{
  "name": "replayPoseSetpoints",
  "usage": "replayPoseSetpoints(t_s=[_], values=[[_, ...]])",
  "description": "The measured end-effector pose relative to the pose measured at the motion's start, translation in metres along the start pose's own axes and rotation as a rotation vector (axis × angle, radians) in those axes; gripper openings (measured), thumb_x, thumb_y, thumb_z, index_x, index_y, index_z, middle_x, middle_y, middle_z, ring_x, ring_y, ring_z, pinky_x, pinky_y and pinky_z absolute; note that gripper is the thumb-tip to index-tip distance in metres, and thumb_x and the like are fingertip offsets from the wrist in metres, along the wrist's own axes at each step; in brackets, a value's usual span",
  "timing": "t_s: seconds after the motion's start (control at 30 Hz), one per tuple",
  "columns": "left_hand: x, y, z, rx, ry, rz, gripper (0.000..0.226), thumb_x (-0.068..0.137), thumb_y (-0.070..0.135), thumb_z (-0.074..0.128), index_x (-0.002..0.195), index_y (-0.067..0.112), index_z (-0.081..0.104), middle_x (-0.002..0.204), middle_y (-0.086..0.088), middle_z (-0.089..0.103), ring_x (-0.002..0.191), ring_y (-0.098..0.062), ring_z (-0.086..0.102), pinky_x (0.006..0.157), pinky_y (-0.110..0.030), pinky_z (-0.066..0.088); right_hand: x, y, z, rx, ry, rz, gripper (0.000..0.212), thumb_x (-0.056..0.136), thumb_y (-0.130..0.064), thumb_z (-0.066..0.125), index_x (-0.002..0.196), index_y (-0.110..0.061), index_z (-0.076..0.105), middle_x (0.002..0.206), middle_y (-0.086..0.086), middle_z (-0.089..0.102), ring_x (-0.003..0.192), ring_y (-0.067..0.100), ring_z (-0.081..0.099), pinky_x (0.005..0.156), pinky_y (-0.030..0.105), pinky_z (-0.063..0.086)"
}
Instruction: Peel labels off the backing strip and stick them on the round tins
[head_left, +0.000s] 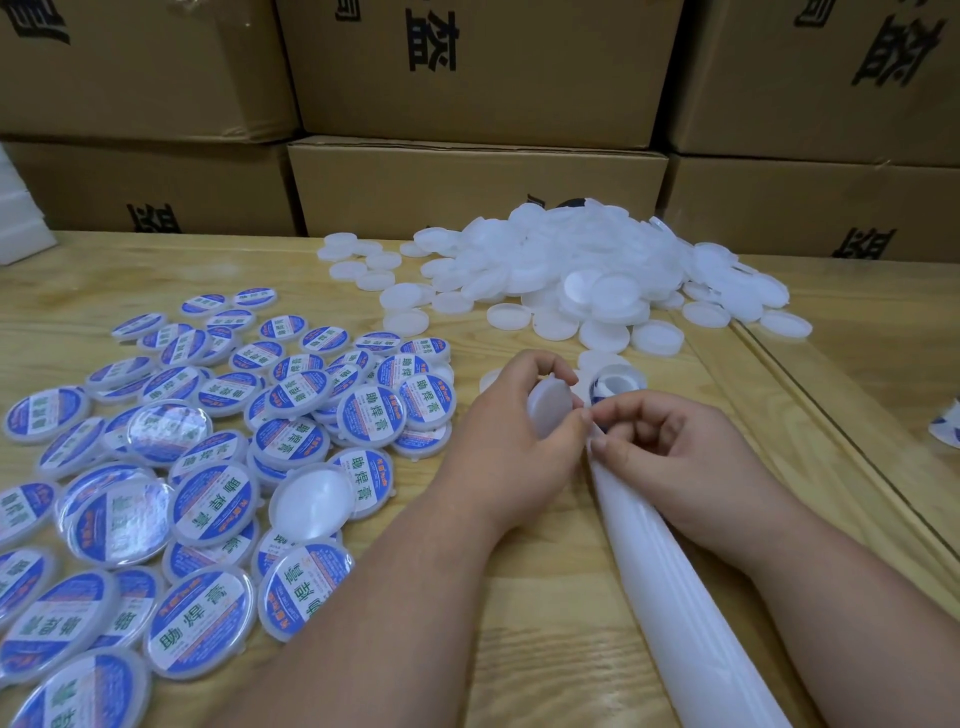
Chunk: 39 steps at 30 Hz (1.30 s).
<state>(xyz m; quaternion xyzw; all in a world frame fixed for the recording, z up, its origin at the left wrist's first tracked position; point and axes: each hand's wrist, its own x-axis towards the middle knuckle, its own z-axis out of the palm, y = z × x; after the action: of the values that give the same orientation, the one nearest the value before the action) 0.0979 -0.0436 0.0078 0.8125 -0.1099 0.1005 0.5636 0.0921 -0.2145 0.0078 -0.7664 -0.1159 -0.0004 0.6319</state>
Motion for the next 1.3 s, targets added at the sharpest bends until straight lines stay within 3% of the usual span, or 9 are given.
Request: replayPoseSetpoints(t_s=[0.17,0.33,0.5,0.6,0.9,0.97,1.1,1.3], values=[[0.0003,0.0003,0.0002,-0.009,0.003,0.012,0.028,0.089,0.027,0.072,0.097,0.043,0.050,0.089,0.022,0.071,0.085,0.001,0.060,0.076,-0.022,0.050,0.0007,0.0030,-0.0044,-0.045,-0.004,0.027,0.024,0.094,-0.004,0.064,0.105,-0.022,0.075,0.066,-0.001,0.052,0.064,0.018,0.042,0.063,0.032,0.038],[0.0010,0.0021,0.0004,-0.050,-0.004,-0.011,0.031,0.088,0.029,0.075,0.096,0.045,0.049,0.089,0.021,0.072,0.089,-0.004,0.064,0.082,-0.032,0.054,0.0004,0.0027,-0.0056,-0.056,-0.021,0.017,0.032,0.093,-0.001,0.061,0.108,-0.026,0.075,0.065,0.000,0.048,0.063,0.019,0.040,0.061,0.030,0.037],[0.0013,0.0028,-0.0005,-0.085,-0.001,-0.017,0.030,0.086,0.032,0.077,0.095,0.045,0.052,0.088,0.020,0.073,0.093,-0.009,0.064,0.087,-0.038,0.055,-0.0002,0.0009,-0.0039,-0.046,-0.005,0.027,0.028,0.093,-0.001,0.063,0.092,-0.025,0.077,0.070,0.009,0.055,0.068,0.022,0.045,0.065,0.035,0.038],[0.0009,0.0033,-0.0009,-0.086,-0.002,-0.015,0.029,0.085,0.031,0.077,0.095,0.044,0.053,0.087,0.022,0.073,0.098,-0.012,0.064,0.090,-0.043,0.054,-0.0005,-0.0021,-0.0036,-0.049,-0.020,0.026,0.016,0.082,-0.013,0.065,0.084,-0.025,0.075,0.069,0.008,0.057,0.065,0.020,0.048,0.061,0.031,0.041],[0.0033,0.0007,-0.0004,-0.086,0.046,-0.033,0.032,0.084,0.029,0.077,0.095,0.047,0.052,0.089,0.022,0.075,0.092,-0.006,0.067,0.086,-0.040,0.056,-0.0017,-0.0048,-0.0051,-0.062,-0.092,0.021,0.046,0.072,-0.015,0.051,0.102,-0.036,0.078,0.071,0.010,0.042,0.063,0.024,0.035,0.057,0.028,0.034],[0.0033,0.0006,-0.0003,-0.085,0.045,-0.036,0.032,0.083,0.031,0.077,0.096,0.048,0.052,0.089,0.022,0.075,0.093,-0.006,0.067,0.086,-0.040,0.056,-0.0024,-0.0059,-0.0031,-0.074,-0.091,0.017,0.043,0.074,-0.016,0.052,0.101,-0.036,0.078,0.070,0.010,0.042,0.064,0.024,0.034,0.060,0.032,0.033],[0.0033,0.0005,-0.0001,-0.095,0.037,-0.031,0.032,0.080,0.035,0.079,0.096,0.046,0.054,0.089,0.023,0.074,0.091,-0.004,0.066,0.084,-0.035,0.055,-0.0026,-0.0050,-0.0019,-0.063,-0.063,-0.008,0.015,0.086,-0.020,0.068,0.093,-0.028,0.079,0.067,0.010,0.048,0.064,0.021,0.041,0.062,0.032,0.036],[0.0020,0.0005,0.0000,-0.087,0.048,-0.025,0.027,0.080,0.034,0.076,0.095,0.046,0.058,0.091,0.020,0.075,0.092,-0.004,0.066,0.083,-0.032,0.056,-0.0015,-0.0009,-0.0023,-0.021,-0.023,-0.005,0.013,0.091,-0.008,0.071,0.097,-0.019,0.074,0.062,0.000,0.053,0.055,0.010,0.045,0.052,0.018,0.041]])
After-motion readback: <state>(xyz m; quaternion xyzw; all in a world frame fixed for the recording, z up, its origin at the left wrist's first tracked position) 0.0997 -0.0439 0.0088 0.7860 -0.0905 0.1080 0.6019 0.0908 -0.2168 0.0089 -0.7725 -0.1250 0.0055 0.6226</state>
